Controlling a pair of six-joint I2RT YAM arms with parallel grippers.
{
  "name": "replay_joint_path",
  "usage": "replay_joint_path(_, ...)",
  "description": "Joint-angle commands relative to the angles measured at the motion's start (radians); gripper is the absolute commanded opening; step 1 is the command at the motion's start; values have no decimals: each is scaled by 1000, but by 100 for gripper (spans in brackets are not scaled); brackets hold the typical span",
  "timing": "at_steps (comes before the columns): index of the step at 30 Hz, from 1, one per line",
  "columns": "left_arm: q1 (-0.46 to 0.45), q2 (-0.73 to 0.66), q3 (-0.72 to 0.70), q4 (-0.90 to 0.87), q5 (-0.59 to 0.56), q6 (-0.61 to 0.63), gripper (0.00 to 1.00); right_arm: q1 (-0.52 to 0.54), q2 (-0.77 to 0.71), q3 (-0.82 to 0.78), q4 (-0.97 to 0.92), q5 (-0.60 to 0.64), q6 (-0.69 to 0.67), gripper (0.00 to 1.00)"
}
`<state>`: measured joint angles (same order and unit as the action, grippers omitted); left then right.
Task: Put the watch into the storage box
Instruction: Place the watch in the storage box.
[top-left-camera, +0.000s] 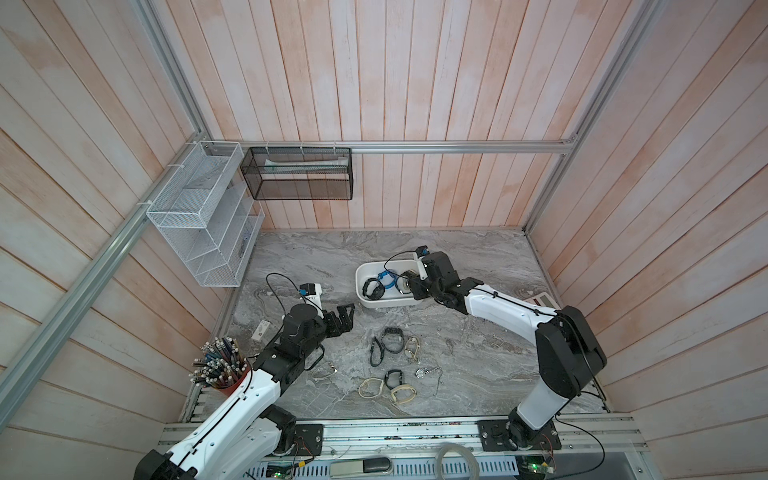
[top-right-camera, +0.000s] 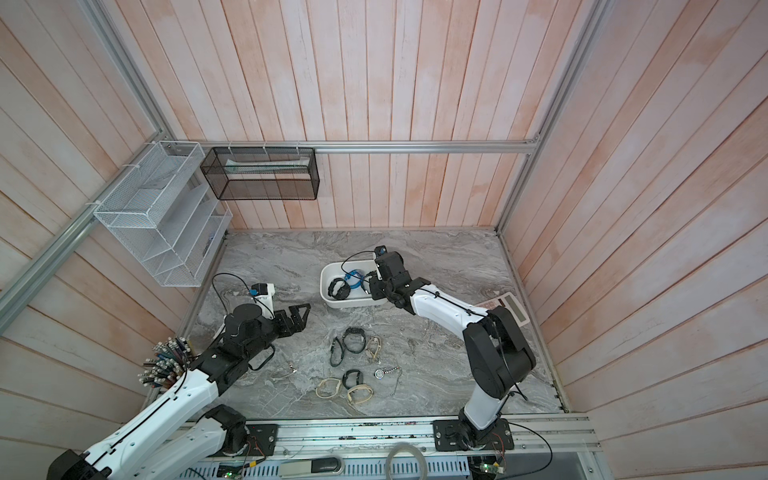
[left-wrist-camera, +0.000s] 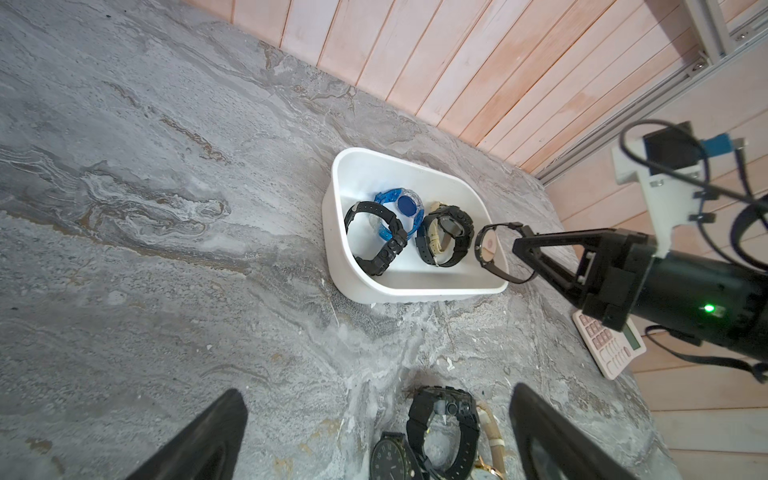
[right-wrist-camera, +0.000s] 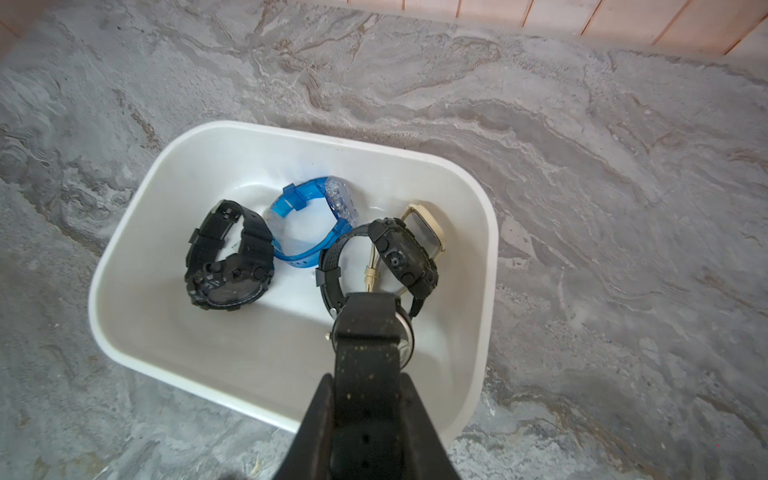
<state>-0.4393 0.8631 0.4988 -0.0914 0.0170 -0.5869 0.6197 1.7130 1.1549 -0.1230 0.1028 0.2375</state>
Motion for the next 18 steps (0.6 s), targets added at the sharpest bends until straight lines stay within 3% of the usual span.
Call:
replay_joint_path(1,3,4,-16,-12,-23,-12,100,-15,39,35,32,3,-17,6)
replay_joint_path(12,3,3,-14,-17,-22,-24,100,-35,117,61,69,8,-14,9)
replay_joint_path(18,3,11,-16,-14,-20,-25,100,-36,85,77,42,-1,-11,36)
